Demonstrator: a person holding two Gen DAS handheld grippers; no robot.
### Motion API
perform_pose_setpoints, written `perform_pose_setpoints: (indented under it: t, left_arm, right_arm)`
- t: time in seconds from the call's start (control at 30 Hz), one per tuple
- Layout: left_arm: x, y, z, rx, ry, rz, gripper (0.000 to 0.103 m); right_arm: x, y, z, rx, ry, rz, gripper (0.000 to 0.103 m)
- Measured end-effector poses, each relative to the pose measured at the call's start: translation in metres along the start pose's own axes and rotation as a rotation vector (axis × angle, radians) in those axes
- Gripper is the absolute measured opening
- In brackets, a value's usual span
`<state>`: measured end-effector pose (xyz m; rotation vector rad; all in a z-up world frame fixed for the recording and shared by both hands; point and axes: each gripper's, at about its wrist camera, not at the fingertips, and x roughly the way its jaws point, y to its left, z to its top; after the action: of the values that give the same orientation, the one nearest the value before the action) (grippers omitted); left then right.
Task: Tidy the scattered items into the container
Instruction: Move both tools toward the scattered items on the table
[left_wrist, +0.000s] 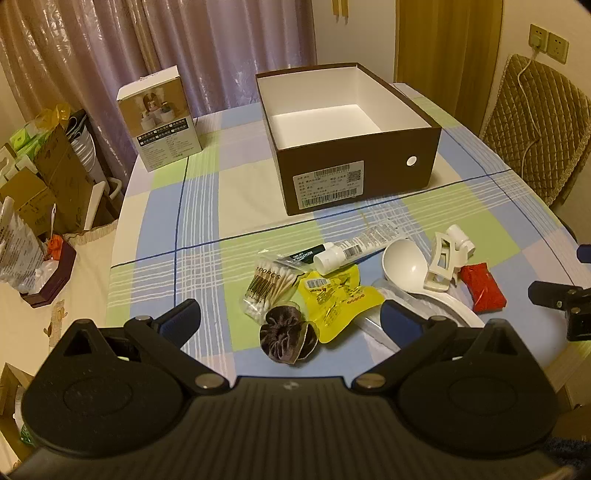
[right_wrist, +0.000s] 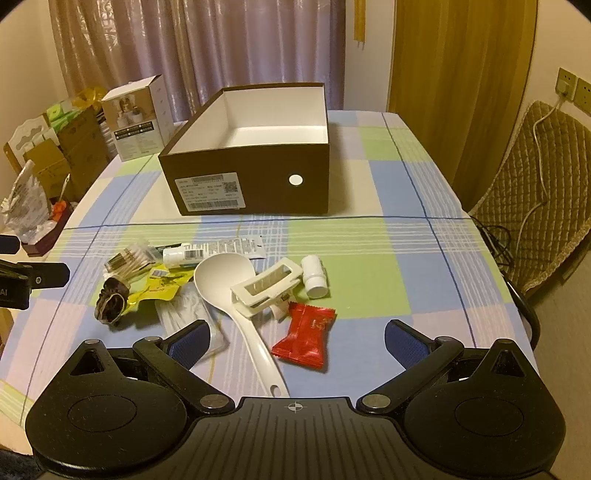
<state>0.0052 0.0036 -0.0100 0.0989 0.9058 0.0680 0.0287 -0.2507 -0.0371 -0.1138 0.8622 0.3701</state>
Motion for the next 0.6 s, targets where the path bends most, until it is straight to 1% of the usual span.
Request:
perform_pose_setpoints:
  t: [0.6]
  left_arm:
    - [-0.001,0.014,-0.010,-0.008,-0.002,-0.008,0.102]
  right_arm:
    - [0.002,0.017,-0.003,0.003,0.006,-0.002,0.103]
